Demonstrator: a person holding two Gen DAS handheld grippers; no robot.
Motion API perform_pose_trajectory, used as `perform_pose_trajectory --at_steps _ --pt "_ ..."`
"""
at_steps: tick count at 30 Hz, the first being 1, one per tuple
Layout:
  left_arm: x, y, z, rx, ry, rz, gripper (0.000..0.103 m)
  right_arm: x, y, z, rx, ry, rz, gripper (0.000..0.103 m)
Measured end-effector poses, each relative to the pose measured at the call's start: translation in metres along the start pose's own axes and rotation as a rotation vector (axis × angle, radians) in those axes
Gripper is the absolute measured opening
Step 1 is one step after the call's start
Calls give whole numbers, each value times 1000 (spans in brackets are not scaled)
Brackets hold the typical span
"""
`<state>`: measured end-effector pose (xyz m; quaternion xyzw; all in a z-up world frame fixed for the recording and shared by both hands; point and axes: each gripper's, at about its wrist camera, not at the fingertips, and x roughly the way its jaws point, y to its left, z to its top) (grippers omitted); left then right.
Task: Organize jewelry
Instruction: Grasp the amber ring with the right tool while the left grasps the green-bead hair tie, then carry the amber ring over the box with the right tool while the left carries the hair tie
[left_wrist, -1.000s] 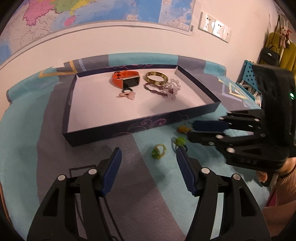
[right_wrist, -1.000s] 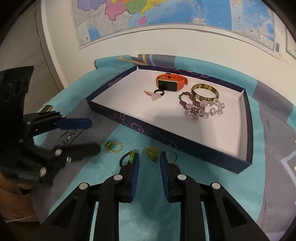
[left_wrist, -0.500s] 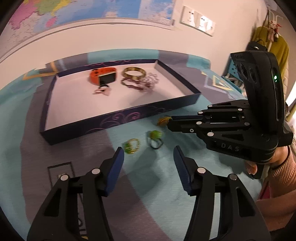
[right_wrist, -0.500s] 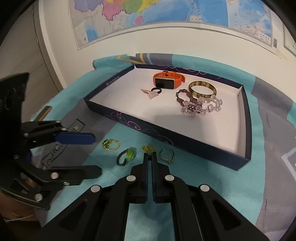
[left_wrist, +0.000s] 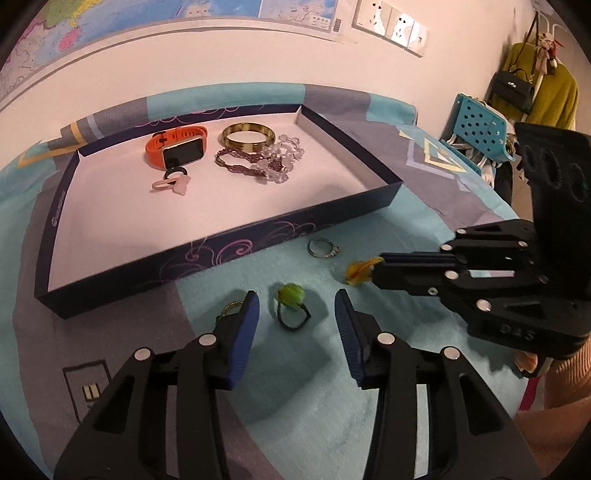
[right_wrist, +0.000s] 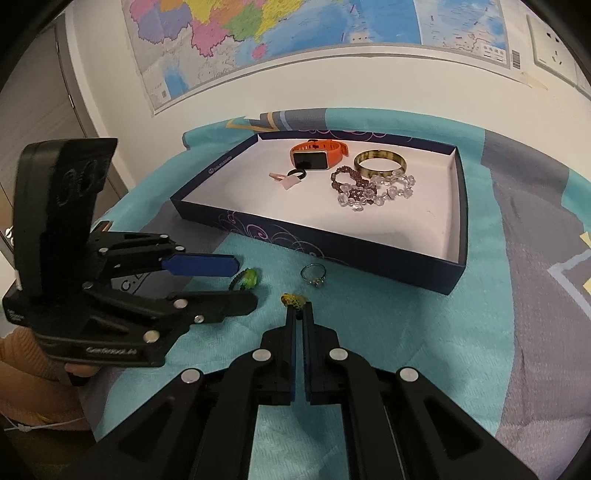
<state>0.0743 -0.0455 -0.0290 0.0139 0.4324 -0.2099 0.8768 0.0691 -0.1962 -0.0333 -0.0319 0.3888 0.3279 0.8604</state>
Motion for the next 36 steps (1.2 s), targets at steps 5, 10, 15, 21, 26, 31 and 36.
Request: perform_pose_trajectory --at_steps 5,10,15,21,26,31,36 --pt "4 -1 3 11 3 23 20 1 -1 0 8 -5 8 2" --pt "1 -2 0 8 -1 25 18 -2 -4 0 14 -18 10 2" --pt "-7 -1 -1 -11 -18 13 18 -7 -4 3 18 -33 17 2" --pt "-25 4 4 -41 -65 14 18 -14 -3 11 18 -64 28 2" --pt "-38 8 10 -47 -101 20 18 -16 -2 19 18 -83 32 2" --pt "-44 12 13 -51 -122 28 18 -15 -1 27 14 -93 31 2" --pt "-48 15 16 -58 -133 31 18 -12 -1 33 13 -99 31 2"
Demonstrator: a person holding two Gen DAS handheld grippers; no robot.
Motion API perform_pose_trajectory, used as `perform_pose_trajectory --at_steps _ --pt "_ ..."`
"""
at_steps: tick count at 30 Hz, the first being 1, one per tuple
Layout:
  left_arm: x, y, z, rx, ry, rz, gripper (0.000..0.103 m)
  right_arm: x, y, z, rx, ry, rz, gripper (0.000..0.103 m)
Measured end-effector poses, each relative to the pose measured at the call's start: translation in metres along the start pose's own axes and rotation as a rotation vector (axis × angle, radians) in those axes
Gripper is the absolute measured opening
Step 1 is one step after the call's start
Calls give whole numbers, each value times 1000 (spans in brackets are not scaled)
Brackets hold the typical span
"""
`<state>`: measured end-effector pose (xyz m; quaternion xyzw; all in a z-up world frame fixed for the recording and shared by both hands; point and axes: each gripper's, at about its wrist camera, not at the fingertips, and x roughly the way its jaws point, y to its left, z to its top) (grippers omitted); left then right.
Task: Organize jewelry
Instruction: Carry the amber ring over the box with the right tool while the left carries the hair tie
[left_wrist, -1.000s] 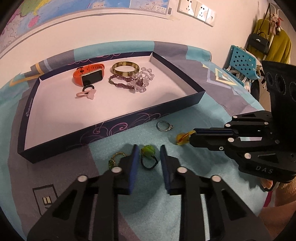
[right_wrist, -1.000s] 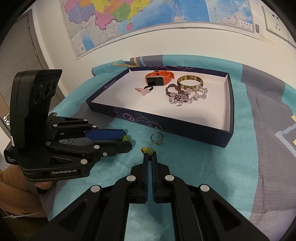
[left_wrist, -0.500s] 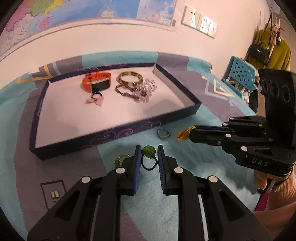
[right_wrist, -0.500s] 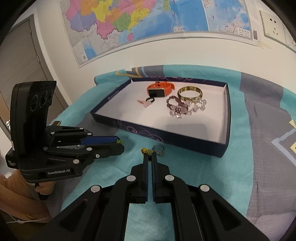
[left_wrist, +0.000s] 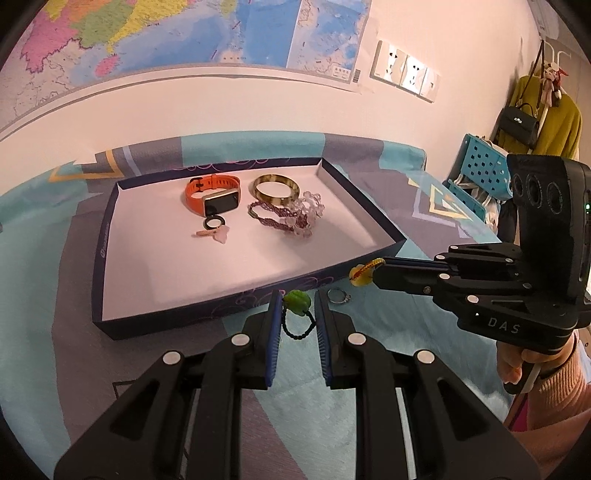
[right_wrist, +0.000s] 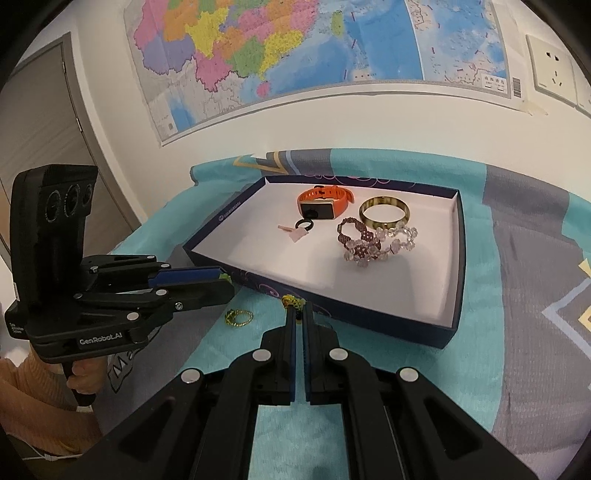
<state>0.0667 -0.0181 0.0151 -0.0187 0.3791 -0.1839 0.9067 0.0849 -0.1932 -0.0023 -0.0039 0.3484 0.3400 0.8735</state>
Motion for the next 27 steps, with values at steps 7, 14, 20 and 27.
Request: perform_pose_trajectory --at_steps 7,14,20,27 --pt "0 5 7 -4 -12 10 18 5 -2 7 1 -5 0 2" --pt "2 8 14 3 -20 26 18 13 -8 16 6 -7 1 2" --pt "5 11 18 6 -23 34 18 18 -10 23 7 -10 5 2" --pt "11 15 22 5 -15 43 18 27 -12 30 13 -4 11 2"
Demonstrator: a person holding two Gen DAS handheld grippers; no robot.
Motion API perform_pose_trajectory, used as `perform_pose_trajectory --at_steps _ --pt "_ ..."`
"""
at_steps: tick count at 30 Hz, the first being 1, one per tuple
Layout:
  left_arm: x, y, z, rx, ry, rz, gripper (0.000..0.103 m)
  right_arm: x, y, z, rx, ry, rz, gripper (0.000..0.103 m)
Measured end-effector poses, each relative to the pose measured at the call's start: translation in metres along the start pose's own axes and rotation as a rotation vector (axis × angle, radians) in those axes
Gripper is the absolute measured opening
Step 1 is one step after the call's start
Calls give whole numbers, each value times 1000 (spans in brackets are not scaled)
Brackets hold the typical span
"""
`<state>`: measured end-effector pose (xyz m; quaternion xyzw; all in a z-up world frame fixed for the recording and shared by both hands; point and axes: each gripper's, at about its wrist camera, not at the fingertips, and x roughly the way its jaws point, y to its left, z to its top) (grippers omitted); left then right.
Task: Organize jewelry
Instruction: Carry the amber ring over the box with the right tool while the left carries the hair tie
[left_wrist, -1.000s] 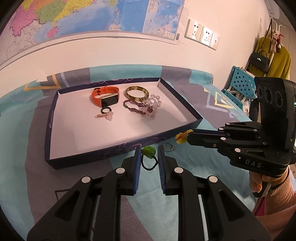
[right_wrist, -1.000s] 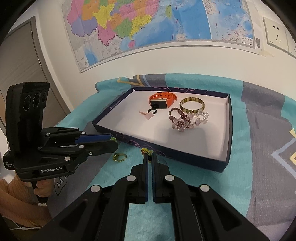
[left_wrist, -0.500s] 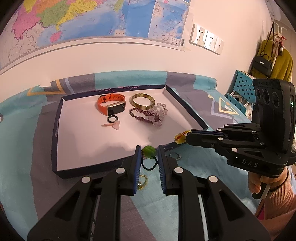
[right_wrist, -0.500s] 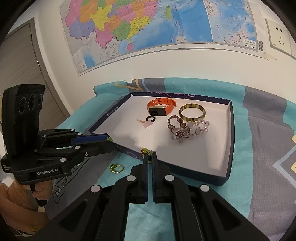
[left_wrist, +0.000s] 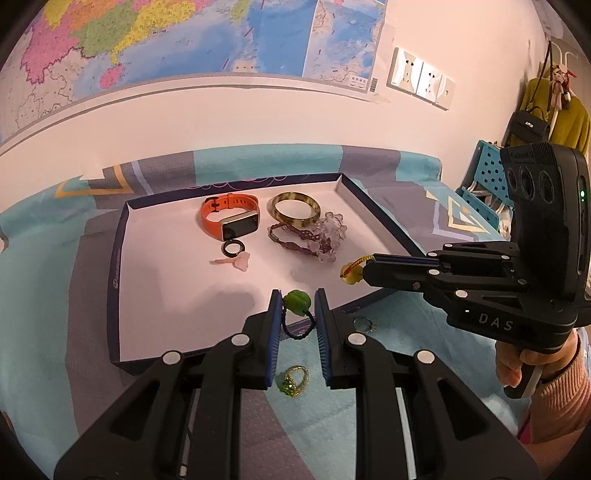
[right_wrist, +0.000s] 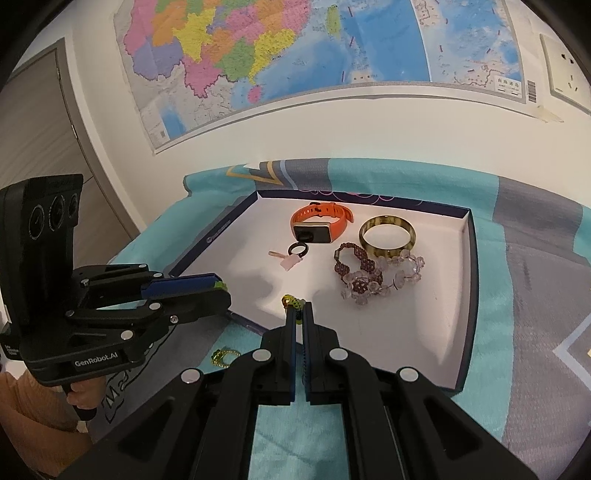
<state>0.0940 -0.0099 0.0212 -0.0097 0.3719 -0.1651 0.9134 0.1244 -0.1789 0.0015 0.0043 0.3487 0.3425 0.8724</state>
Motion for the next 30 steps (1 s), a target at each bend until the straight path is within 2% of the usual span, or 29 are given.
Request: perform_pose_trajectory --at_steps 30 --pt "37 14 17 3 46 44 18 28 -5 21 8 33 -20 2"
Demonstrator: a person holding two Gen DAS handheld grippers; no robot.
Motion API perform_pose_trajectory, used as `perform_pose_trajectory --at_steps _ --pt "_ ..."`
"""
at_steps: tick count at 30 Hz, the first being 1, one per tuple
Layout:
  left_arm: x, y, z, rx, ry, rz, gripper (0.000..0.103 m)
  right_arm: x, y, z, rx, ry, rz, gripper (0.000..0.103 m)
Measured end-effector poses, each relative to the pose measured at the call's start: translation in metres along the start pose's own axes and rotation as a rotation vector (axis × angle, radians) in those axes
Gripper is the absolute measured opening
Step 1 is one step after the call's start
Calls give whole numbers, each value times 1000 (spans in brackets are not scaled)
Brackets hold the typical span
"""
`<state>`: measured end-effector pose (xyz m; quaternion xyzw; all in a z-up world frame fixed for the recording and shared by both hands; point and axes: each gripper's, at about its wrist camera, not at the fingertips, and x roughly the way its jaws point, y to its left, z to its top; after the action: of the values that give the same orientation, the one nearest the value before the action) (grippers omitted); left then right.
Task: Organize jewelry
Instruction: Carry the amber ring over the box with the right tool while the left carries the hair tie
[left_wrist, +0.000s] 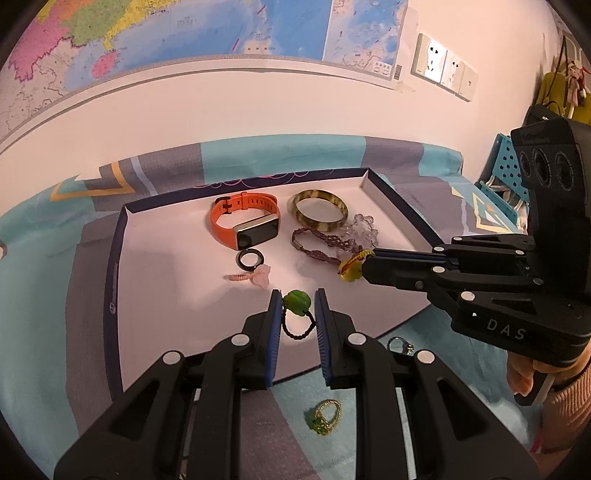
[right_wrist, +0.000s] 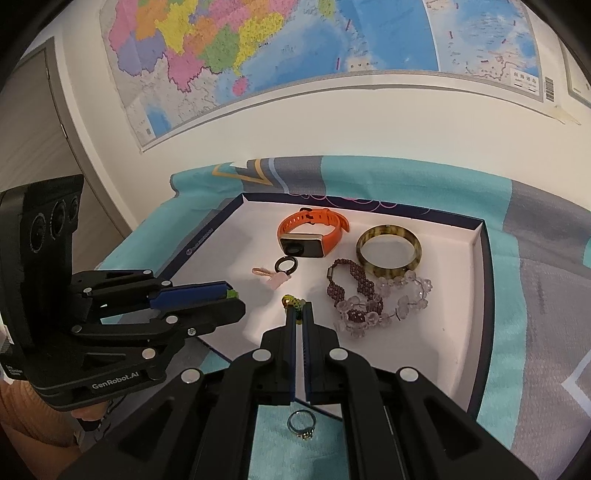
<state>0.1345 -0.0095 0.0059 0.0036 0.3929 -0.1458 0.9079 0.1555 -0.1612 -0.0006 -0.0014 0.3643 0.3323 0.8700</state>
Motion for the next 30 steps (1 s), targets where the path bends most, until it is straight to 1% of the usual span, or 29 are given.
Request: perform_pose_trajectory --at_steps 14,30 --pt "19 8 4 -18 33 14 18 14 -4 4 19 33 -13 2" --pt "24 7 4 -19 44 22 18 20 -7 2 37 43 -11 2"
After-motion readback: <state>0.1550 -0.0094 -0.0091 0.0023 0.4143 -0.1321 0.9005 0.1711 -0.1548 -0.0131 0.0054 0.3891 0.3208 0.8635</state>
